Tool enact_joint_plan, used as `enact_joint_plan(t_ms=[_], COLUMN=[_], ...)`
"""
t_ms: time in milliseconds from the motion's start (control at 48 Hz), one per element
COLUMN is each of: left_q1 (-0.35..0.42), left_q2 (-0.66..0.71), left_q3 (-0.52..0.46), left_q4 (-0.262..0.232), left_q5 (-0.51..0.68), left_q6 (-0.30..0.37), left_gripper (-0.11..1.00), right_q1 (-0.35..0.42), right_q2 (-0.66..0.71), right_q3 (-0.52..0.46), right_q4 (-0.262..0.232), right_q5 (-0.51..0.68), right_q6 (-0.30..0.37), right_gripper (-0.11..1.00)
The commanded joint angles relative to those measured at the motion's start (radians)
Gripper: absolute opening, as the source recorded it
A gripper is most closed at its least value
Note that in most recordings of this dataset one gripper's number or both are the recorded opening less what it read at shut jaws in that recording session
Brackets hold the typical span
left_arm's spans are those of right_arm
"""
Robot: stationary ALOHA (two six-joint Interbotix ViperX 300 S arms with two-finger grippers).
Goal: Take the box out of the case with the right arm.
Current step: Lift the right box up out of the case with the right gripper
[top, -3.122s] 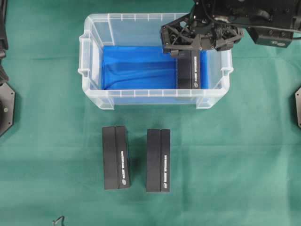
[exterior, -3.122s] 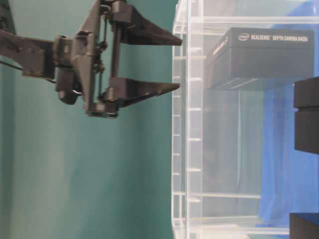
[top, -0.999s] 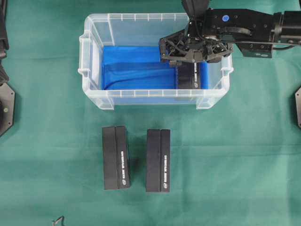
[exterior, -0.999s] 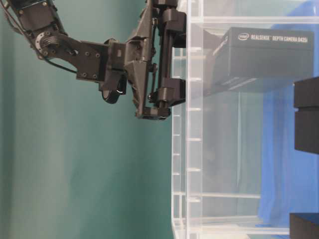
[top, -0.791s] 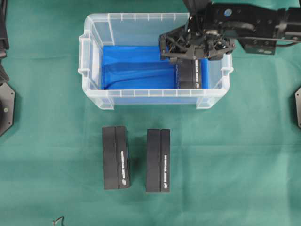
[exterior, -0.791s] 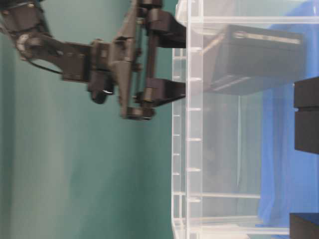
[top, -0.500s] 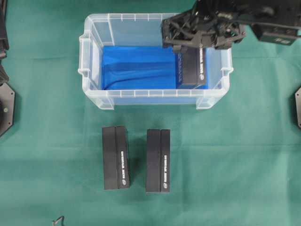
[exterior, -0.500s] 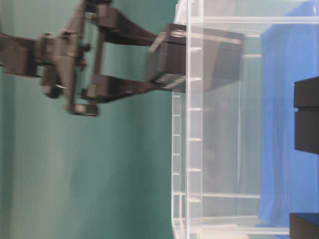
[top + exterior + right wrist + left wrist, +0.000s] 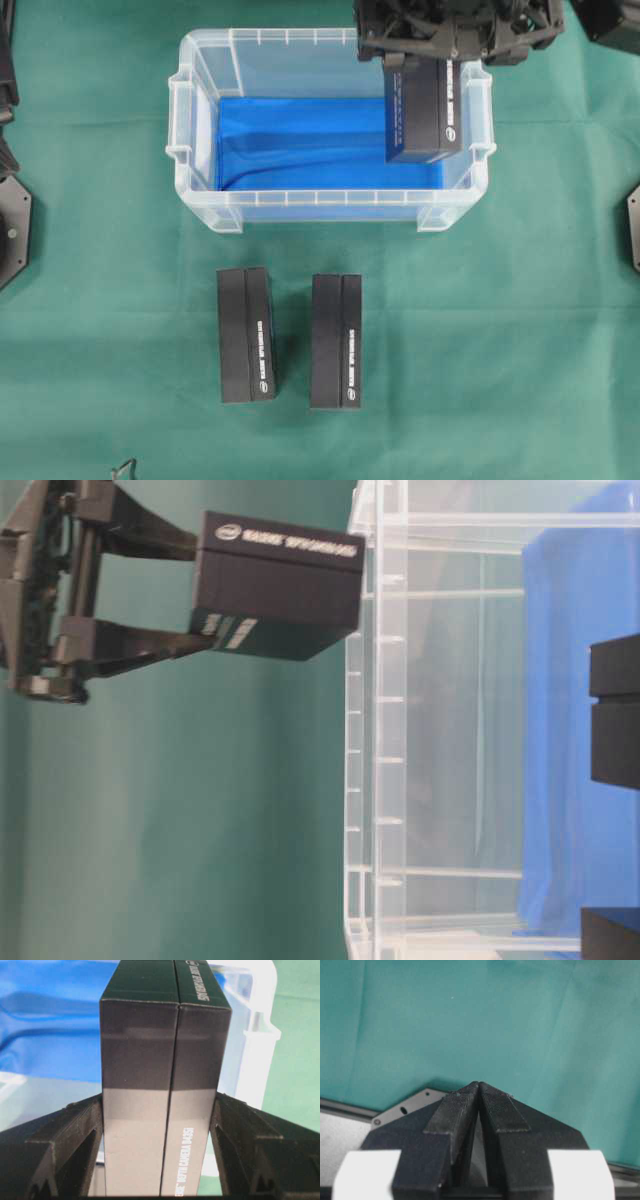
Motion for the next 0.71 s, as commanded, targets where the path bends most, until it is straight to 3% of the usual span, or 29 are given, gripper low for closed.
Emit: enact_joint_plan(t_ms=[0, 687], left_q1=[0.002, 0.002], left_q2=[-0.002, -0.002], left_q3=[-0.015, -0.015], left_q4=[0.003, 0.003], left_q5=[-0.005, -0.005], left_q6=[0.0, 0.0], left_gripper=[0.11, 0.11], right_q1=[0.006, 0.009], right_q2=[-0.037, -0.038], right_q3=[-0.049, -0.052], right_q4=[-0.005, -0.009], right_q5=[0.017, 0.032], right_q6=[-0.002, -0.002], right_gripper=[0.7, 0.7])
